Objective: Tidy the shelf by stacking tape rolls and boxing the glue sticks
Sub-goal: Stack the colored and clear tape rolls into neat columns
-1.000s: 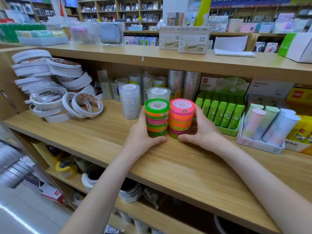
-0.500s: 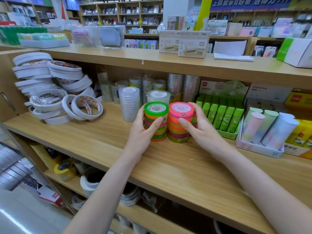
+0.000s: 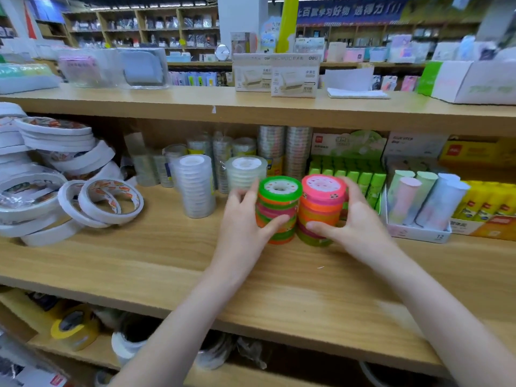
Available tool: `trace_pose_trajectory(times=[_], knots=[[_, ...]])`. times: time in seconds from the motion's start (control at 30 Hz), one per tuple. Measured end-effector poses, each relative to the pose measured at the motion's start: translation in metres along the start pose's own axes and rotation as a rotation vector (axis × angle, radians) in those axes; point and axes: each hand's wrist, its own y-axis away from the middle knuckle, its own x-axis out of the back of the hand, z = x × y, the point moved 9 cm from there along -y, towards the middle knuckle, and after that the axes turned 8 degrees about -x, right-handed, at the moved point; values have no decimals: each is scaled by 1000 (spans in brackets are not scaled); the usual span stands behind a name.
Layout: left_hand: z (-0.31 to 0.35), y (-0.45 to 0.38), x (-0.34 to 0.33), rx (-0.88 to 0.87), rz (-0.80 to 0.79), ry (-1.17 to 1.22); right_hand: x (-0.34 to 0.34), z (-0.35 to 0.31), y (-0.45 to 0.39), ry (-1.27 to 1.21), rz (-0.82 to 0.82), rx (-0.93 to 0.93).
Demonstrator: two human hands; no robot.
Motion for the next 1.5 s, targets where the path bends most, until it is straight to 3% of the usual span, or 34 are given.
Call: trace_pose_trajectory(times=[0.1,0.2,0.3,0.43,0.57,0.8,0.93,1.13,1.23,1.4,1.5], knots=[[-2,-4,6,-50,-61,24,-1,-5,10,-6,135,-41],[-7,-9,39,-179,-13,69,-3,-12,26,-15,258,-72],[-10,-27,52,-358,-35,-103,-9,-21,41,-26,311,-99],[-10,-47,24,-479,-226,-346,-16,-27,43,-93,345,-162],[-7,-60,31,-578,-208,-467,-19,-27,39,-48,348,-188],[-17,-60,50,-612,-300,-450,-31,-31,36,37,414,-172],[-16,-49,53,-651,-247,-488,-42,-35,29,47,431,-171],[-5,-34,60,-636,-137,-319,-47,-40,21,48,396,-137],[9,-38,48,-601,-170,-231,-38,-36,24,-51,342,-115],[11,-52,33,-580,-189,-312,-15,-22,18,-185,298,-154],[10,-52,33,-574,-182,-300,-17,-21,14,-142,253,-127]])
